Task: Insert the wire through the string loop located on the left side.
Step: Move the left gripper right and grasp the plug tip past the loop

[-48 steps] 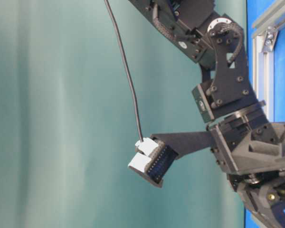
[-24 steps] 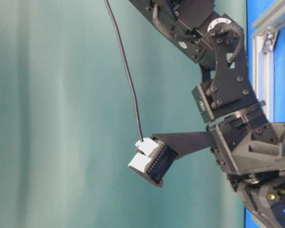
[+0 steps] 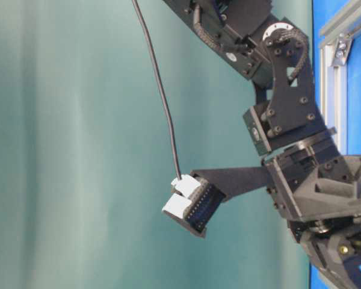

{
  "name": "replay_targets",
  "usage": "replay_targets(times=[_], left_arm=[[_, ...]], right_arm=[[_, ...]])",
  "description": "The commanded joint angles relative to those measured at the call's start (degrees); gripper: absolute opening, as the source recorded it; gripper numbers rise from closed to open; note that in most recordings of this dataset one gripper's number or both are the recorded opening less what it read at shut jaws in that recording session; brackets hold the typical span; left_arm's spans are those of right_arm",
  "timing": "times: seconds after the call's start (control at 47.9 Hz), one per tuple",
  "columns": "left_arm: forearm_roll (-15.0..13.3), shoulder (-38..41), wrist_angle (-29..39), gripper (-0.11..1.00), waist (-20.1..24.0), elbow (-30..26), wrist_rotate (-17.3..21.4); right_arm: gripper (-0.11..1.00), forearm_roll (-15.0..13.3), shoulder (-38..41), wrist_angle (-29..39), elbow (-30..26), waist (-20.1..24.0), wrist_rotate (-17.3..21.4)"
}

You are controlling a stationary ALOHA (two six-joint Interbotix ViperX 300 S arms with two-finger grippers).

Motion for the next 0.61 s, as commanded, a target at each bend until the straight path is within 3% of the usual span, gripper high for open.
replay_targets(times=[0.0,0.209,0.585], left_arm=[[0.0,4.7,-1.7,0.85,0.5,-2.4,0.1],[0.1,13.3,-3.2,0.84,0.6,-5.7,1.0],[0.1,12.7,-3.7,0.82,0.7,-5.4,1.1]], right_arm=[[0.00,0.1,-1.2,-0.3,-1.0,-0.2,0.0],[0.00,0.1,-1.1,-0.3,-1.0,-0.2,0.1],[0.00,0.1,-1.2,-0.3,-0.9,-0.2,0.0]])
